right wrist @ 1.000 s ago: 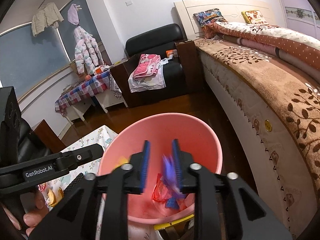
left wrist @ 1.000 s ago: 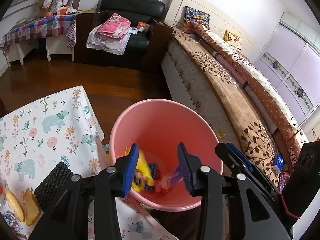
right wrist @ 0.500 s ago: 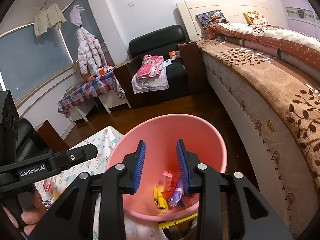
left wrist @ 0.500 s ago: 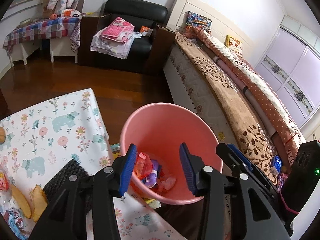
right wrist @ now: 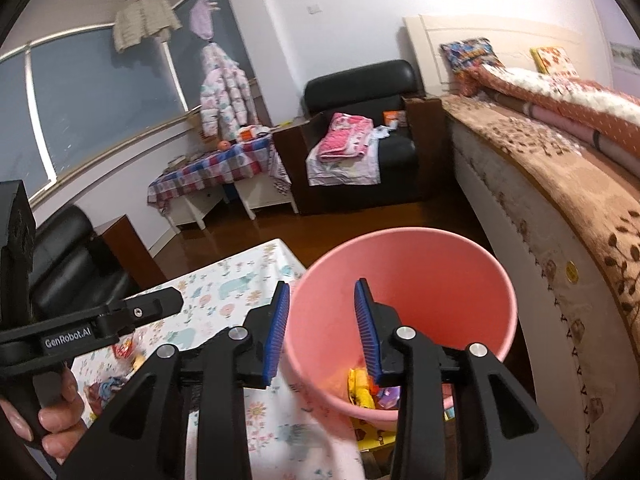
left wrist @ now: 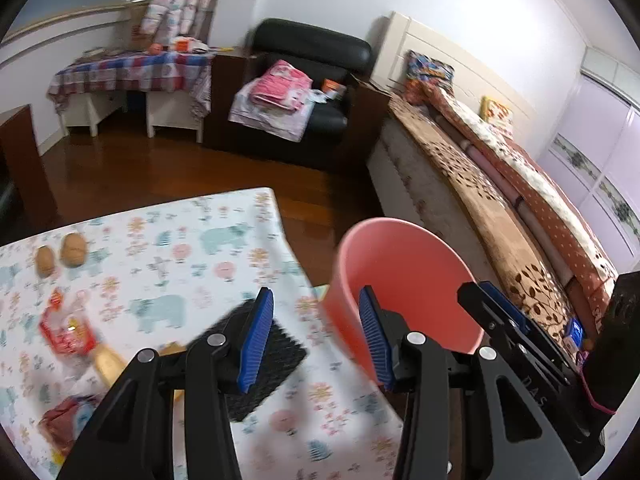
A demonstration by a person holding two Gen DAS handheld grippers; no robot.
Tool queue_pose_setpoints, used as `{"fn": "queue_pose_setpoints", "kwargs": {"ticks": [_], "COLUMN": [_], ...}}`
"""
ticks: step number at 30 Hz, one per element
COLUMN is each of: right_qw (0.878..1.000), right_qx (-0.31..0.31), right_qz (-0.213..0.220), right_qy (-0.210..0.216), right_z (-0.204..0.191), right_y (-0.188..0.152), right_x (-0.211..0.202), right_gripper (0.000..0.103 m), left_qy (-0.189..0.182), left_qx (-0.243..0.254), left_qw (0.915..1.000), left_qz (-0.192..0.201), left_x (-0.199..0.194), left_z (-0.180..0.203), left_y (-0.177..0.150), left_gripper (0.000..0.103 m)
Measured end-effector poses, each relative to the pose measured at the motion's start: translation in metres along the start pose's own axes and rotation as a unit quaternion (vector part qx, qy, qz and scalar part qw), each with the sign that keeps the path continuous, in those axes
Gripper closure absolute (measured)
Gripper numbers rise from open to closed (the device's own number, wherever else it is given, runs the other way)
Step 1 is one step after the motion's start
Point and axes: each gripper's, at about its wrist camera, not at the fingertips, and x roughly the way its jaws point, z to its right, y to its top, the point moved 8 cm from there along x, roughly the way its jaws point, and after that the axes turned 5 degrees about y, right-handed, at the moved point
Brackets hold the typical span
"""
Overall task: Collect trash
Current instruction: 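Move both open grippers back over the table toward the remaining trash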
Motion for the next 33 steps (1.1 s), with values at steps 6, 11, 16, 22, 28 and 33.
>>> {"fn": "queue_pose_setpoints", "kwargs": {"ticks": [6,11,16,22,28,33], "right_qw": [0.999,0.996,0.993,0.992,0.991,0.990], "right_qx": [-0.040,-0.070,-0.082,-0.072,-0.082,-0.055], "right_qz": [-0.019,-0.021,-0.037,-0.049,-0.068,-0.084], "right_qy": [0.029,0.043,0.073,0.093,0.084,0.096], "right_z": [-0.038,-0.070,-0.095,-0.111,-0.120,-0.124], "right_y": [-0.007,-0.011,-0.016,-0.019,-0.029,-0.041], "right_x": [0.001,-0.004,-0.007,-0.003,0.012,0.025], "right_gripper": [0.056,0.056,0.056,0.055,0.055,0.055], "left_qy": [0.034,0.061,0.096,0.143,0.185,0.192], "left_qx": [-0.011,-0.020,-0.041,-0.073,-0.089,-0.091], "left_qw": [0.9989,0.9966,0.9921,0.9827,0.9734,0.9738], "left_qz": [0.030,0.051,0.070,0.092,0.101,0.081], "left_x": [-0.030,-0.055,-0.082,-0.121,-0.149,-0.154], "left_z": [-0.039,-0.073,-0.112,-0.165,-0.210,-0.229], "left_y": [-0.006,-0.012,-0.018,-0.030,-0.052,-0.076], "left_gripper": [0.059,0.059,0.059,0.059,0.059,0.059]}}
